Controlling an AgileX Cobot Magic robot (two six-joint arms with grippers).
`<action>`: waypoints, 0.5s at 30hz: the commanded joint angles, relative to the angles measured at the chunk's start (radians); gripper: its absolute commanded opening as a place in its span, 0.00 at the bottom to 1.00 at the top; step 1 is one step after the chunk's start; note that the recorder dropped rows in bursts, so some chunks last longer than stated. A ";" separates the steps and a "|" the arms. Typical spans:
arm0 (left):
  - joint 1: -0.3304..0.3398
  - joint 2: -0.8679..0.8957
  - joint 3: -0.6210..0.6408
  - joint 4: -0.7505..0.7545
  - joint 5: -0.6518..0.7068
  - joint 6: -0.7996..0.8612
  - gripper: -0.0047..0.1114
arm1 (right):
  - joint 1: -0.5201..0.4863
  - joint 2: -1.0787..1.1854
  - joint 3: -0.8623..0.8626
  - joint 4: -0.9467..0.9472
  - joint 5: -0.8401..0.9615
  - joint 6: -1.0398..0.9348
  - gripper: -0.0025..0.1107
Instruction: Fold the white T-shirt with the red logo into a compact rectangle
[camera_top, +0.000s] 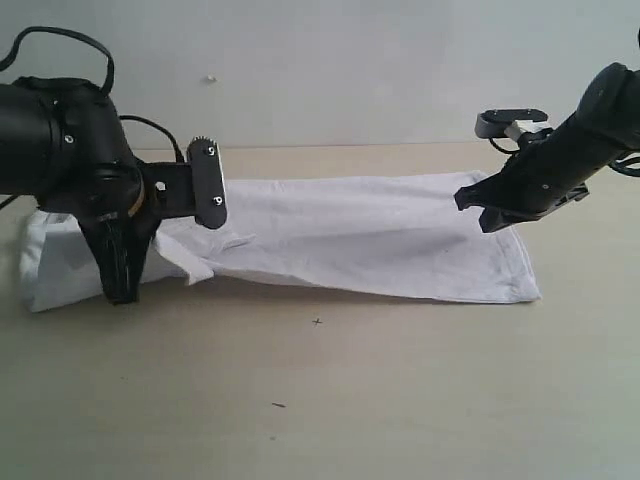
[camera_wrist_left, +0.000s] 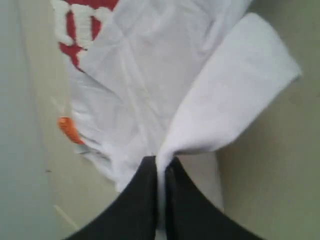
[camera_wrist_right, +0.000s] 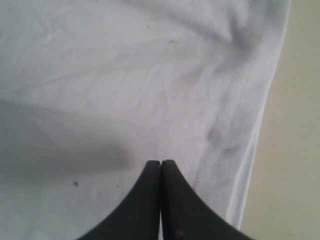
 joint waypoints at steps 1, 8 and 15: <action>-0.003 0.026 -0.008 0.173 -0.100 0.002 0.04 | 0.001 -0.008 0.001 0.006 -0.007 -0.007 0.02; 0.008 0.090 -0.008 0.386 -0.338 -0.015 0.10 | 0.001 -0.008 0.001 0.006 -0.018 -0.007 0.02; 0.077 0.148 -0.021 0.481 -0.380 -0.213 0.44 | 0.001 -0.008 0.001 0.006 -0.018 -0.009 0.02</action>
